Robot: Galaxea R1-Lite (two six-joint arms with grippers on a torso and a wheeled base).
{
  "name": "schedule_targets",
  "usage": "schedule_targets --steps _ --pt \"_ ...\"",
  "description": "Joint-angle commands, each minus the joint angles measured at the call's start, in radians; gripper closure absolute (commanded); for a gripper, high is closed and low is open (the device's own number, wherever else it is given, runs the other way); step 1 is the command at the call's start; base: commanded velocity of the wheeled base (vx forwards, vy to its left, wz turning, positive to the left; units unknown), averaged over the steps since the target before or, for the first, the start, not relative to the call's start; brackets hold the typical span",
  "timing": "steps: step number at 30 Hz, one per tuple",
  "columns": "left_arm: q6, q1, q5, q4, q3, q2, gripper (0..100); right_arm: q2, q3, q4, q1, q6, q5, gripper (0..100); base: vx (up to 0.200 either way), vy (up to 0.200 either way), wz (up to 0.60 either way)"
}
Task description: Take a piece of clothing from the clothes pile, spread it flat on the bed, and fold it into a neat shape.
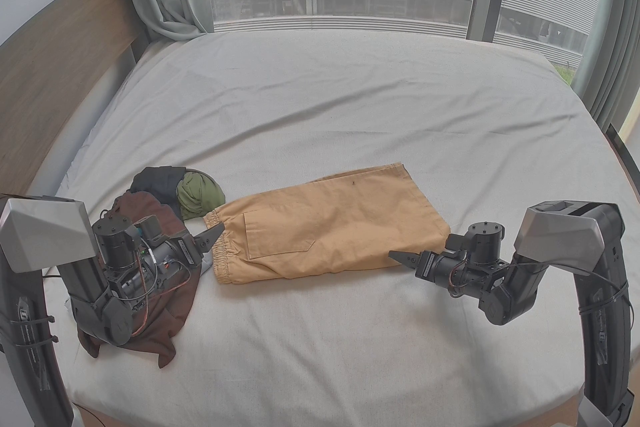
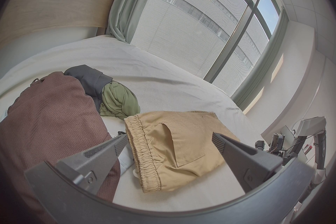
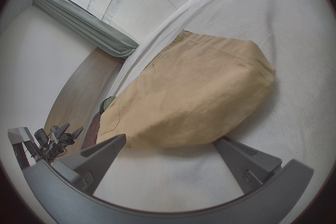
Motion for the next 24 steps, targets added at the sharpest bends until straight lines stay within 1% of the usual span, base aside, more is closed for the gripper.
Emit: schedule_targets --steps 1,2,3,4,5,6,9,11,14,18,19,24 --pt "-0.002 0.0 -0.002 0.0 -0.001 0.002 0 0.058 -0.052 -0.001 0.023 0.014 -0.026 0 0.0 0.0 0.0" --pt "-0.002 0.0 -0.002 0.0 -0.001 0.002 0 0.058 -0.052 -0.001 0.023 0.014 -0.026 0 0.0 0.0 0.0" --pt "-0.002 0.001 -0.002 0.0 -0.001 0.004 0 0.085 -0.095 -0.005 0.037 0.04 -0.057 0 0.0 0.0 0.0" --pt "-0.002 0.001 -0.002 0.0 -0.001 0.002 0 0.098 -0.121 -0.009 0.043 0.055 -0.072 0 0.0 0.0 0.0" --pt "-0.002 0.001 -0.002 0.0 -0.001 0.004 0 0.099 -0.123 -0.011 0.043 0.057 -0.074 0 0.0 0.0 0.0" --pt "-0.002 0.001 -0.002 0.0 -0.001 0.002 0 0.108 -0.147 -0.024 0.046 0.077 -0.083 0 0.0 0.0 0.0" --pt "-0.002 0.001 -0.002 0.0 -0.001 0.004 0 0.124 -0.172 -0.046 0.047 0.1 -0.086 0 0.0 0.0 0.0" --pt "-0.003 0.001 -0.002 0.0 -0.001 0.004 0 0.125 -0.181 -0.052 0.047 0.101 -0.089 0 0.0 0.0 0.0" --pt "-0.006 0.003 -0.003 0.0 -0.003 0.004 0 0.125 -0.184 -0.055 0.049 0.115 -0.114 0 0.0 0.0 0.0" --pt "-0.006 0.003 -0.003 0.0 -0.001 0.004 0 0.125 -0.181 -0.063 0.05 0.121 -0.117 0 0.0 0.0 0.0" --pt "-0.006 0.003 -0.003 0.0 -0.001 0.004 0 0.125 -0.179 -0.066 0.052 0.121 -0.117 100 0.0 0.0 0.0" --pt "-0.006 0.003 -0.003 0.0 -0.003 0.018 0 0.125 -0.181 -0.069 0.053 0.121 -0.117 100 0.0 0.0 0.0"
